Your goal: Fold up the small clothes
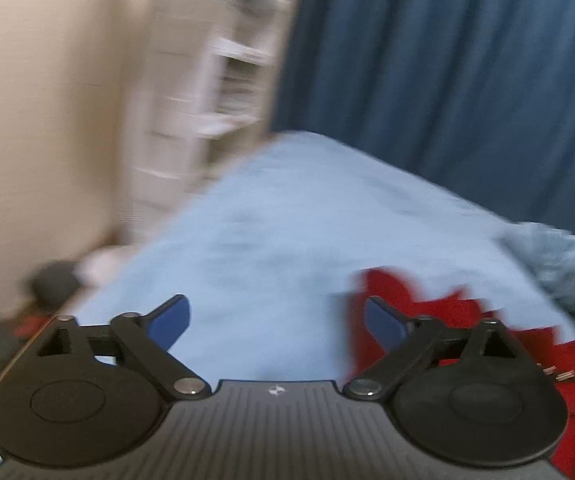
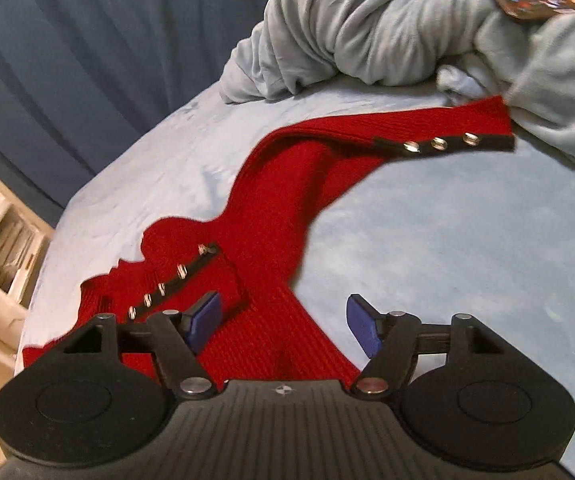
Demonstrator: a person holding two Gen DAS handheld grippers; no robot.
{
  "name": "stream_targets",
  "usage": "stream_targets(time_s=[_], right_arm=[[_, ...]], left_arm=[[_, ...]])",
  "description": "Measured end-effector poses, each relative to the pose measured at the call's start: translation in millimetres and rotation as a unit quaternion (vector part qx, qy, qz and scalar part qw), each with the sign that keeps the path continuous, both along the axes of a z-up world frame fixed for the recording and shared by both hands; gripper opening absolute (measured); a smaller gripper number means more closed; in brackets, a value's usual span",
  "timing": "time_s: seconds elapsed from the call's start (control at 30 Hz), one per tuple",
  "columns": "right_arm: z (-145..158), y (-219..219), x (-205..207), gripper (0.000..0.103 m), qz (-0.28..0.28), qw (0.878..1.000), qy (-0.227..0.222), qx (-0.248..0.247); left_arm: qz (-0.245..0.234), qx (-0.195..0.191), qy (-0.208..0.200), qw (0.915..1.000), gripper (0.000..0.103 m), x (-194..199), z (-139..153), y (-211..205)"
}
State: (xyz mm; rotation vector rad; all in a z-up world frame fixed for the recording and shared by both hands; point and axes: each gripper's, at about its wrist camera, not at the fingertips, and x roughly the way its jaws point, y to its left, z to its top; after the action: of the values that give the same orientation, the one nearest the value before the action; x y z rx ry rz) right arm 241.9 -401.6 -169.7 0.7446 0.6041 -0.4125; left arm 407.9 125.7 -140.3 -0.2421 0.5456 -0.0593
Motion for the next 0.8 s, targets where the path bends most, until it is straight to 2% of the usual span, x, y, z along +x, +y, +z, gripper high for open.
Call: stream_targets(time_s=[0.03, 0.1, 0.17, 0.2, 0.23, 0.27, 0.33, 0.4, 0.47, 0.57, 0.63, 0.73, 0.8], right_arm=[[-6.2, 1.2, -11.4, 0.071, -0.003, 1.0, -0.002, 0.007], [-18.6, 2.5, -32.3, 0.071, -0.01, 0.999, -0.009, 0.034], [-35.1, 1.5, -45.0, 0.071, -0.017, 0.998, -0.017, 0.059], [-43.3, 0.2, -48.2, 0.071, -0.024, 0.997, -0.019, 0.068], [-48.7, -1.0, -49.7, 0.071, -0.028, 0.997, -0.022, 0.075], [-55.0, -3.0, -50.5, 0.071, -0.029, 0.996, -0.028, 0.082], [-64.0, -6.4, -52.2, 0.071, -0.034, 0.994, -0.045, 0.09], [-70.2, -10.1, -53.4, 0.071, -0.037, 0.993, -0.063, 0.095], [-75.1, -13.9, -55.9, 0.071, -0.034, 0.991, -0.076, 0.108], [-78.7, -22.4, -55.6, 0.071, -0.016, 0.989, -0.083, 0.118], [-77.4, -28.9, -53.5, 0.073, -0.013, 0.987, -0.095, 0.125], [-75.1, -36.0, -51.0, 0.073, -0.01, 0.983, -0.117, 0.143], [-73.3, -37.1, -50.4, 0.073, -0.007, 0.983, -0.119, 0.143]], left_arm=[[-0.038, -0.009, 0.015, 0.9991, 0.101, 22.9, 0.5, -20.3], [-0.085, 0.004, 0.059, 0.9946, 0.101, 61.4, -9.0, -56.5], [-0.105, 0.024, 0.111, 0.9879, 0.1, 92.5, -25.5, -81.5], [-0.108, 0.032, 0.13, 0.9851, 0.089, 104.4, -32.7, -90.1], [-0.101, 0.042, 0.141, 0.9839, 0.047, 112.9, -38.8, -96.6], [-0.096, 0.049, 0.154, 0.9823, 0.024, 122.0, -43.7, -101.8], [-0.065, 0.06, 0.163, 0.9827, 0.02, 129.9, -45.9, -105.0], [-0.025, 0.107, 0.155, 0.9818, 0.02, 134.8, -49.3, -105.5], [0.009, 0.137, 0.167, 0.9762, 0.022, 141.0, -56.9, -100.8], [0.002, 0.151, 0.168, 0.9741, 0.044, 135.5, -60.2, -100.6], [0.005, 0.158, 0.166, 0.9734, 0.092, 127.2, -54.5, -102.5], [0.006, 0.164, 0.135, 0.9772, 0.101, 99.7, -37.5, -112.4], [-0.011, 0.176, 0.138, 0.9747, 0.102, 84.8, -38.4, -125.8]])
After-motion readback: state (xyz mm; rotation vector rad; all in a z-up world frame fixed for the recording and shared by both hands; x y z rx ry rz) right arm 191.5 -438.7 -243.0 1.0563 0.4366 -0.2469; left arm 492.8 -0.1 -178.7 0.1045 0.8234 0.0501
